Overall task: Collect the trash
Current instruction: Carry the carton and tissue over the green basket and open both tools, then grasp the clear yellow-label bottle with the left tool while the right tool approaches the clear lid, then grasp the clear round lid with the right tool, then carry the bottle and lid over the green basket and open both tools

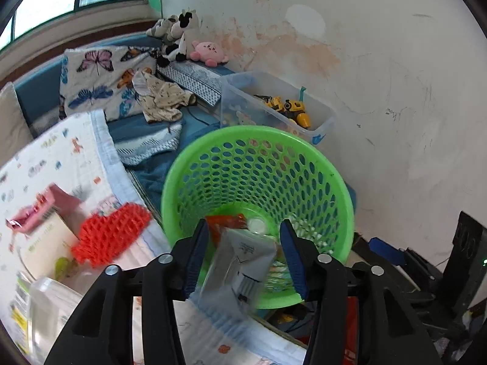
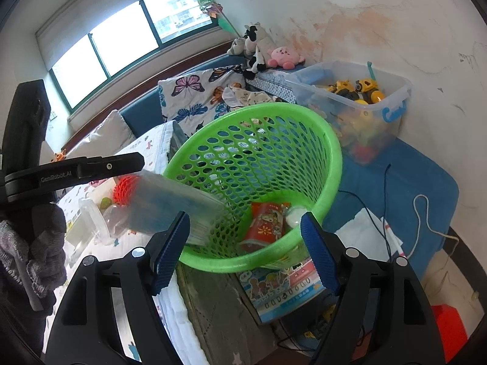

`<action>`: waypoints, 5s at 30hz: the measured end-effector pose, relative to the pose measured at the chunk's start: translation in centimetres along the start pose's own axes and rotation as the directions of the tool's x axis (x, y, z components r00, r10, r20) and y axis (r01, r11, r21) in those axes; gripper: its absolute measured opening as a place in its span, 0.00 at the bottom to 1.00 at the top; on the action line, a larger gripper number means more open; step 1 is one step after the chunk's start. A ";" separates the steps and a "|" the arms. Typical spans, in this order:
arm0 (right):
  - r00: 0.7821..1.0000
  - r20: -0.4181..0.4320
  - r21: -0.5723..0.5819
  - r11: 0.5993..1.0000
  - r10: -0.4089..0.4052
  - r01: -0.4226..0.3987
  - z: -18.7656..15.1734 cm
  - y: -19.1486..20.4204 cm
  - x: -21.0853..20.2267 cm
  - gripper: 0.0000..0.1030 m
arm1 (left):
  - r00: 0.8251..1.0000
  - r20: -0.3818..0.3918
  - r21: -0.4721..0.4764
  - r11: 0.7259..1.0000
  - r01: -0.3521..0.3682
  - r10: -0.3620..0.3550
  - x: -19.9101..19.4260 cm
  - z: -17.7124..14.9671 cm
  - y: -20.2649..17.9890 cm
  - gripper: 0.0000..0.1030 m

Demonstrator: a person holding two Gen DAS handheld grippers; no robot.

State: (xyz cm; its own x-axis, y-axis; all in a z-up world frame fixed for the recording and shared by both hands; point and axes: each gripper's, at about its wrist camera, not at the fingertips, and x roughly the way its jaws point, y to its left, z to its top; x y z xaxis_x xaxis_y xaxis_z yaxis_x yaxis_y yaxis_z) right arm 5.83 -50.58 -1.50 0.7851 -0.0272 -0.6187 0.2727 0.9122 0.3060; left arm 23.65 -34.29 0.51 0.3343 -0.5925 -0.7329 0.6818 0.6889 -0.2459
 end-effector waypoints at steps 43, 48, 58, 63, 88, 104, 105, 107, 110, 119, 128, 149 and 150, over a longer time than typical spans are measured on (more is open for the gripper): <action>0.984 -0.063 -0.182 0.967 0.169 -0.177 -0.6 11.6 1.5 0.83 | 0.935 -0.024 -0.178 0.918 -0.353 0.355 -11.8 -11.8 20.0 0.64; 0.981 -0.085 -0.203 0.961 0.177 -0.190 -0.7 13.1 2.4 0.83 | 0.930 -0.060 -0.164 0.915 -0.368 0.363 -10.6 -12.0 20.9 0.73; 0.975 -0.119 -0.246 0.945 0.190 -0.214 -1.1 15.4 3.7 0.83 | 0.926 -0.112 -0.132 0.919 -0.372 0.359 -8.3 -11.9 22.0 0.73; 0.971 -0.135 -0.265 0.937 0.196 -0.226 -1.4 16.5 4.3 0.83 | 0.930 -0.118 -0.127 0.923 -0.363 0.350 -7.7 -11.9 22.1 0.66; 0.989 -0.120 -0.474 0.870 0.090 -0.137 -3.8 24.7 8.5 0.85 | 0.932 -0.004 -0.312 0.885 -0.345 0.362 -14.6 -13.6 24.6 0.45; 0.994 -0.023 -0.629 0.774 -0.107 0.068 -6.8 30.5 14.4 0.96 | 0.939 0.044 -0.379 0.875 -0.300 0.341 -17.0 -15.6 25.9 0.44; 0.993 -0.017 -0.632 0.771 -0.113 0.077 -7.0 30.6 14.6 0.96 | 0.940 0.046 -0.379 0.876 -0.298 0.339 -17.1 -15.6 25.9 0.44; 0.991 -0.014 -0.637 0.765 -0.130 0.092 -7.2 30.8 15.2 0.96 | 0.940 0.047 -0.377 0.877 -0.297 0.338 -17.2 -15.7 25.9 0.44; 0.987 -0.009 -0.652 0.749 -0.158 0.114 -7.5 31.3 16.2 0.96 | 0.941 0.049 -0.377 0.879 -0.293 0.335 -17.2 -15.7 26.0 0.44; 0.975 0.019 -0.664 0.726 -0.221 0.178 -7.8 31.6 17.3 0.90 | 0.943 0.052 -0.380 0.880 -0.285 0.328 -17.2 -16.0 26.2 0.44; 0.994 -0.020 -0.574 0.816 -0.106 0.075 -6.2 29.9 14.4 0.89 | 0.942 0.056 -0.374 0.882 -0.287 0.330 -17.5 -15.8 25.8 0.44; 0.988 -0.092 -0.244 0.959 0.121 -0.141 0.4 19.2 6.4 0.89 | 0.973 0.133 -0.279 0.949 -0.145 0.187 -17.2 -11.6 18.1 0.44; 0.990 -0.087 -0.228 0.965 0.114 -0.131 0.9 18.3 6.1 0.89 | 0.974 0.135 -0.274 0.952 -0.138 0.181 -17.1 -11.4 17.8 0.44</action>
State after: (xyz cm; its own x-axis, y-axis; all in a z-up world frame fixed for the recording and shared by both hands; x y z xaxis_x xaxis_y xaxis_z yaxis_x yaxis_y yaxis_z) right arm 16.11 -34.42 0.94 0.7597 0.1127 -0.6405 0.0335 0.9768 0.2116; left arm 22.65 -7.15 1.43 0.5365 -0.5090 -0.6730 0.4239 0.8522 -0.3066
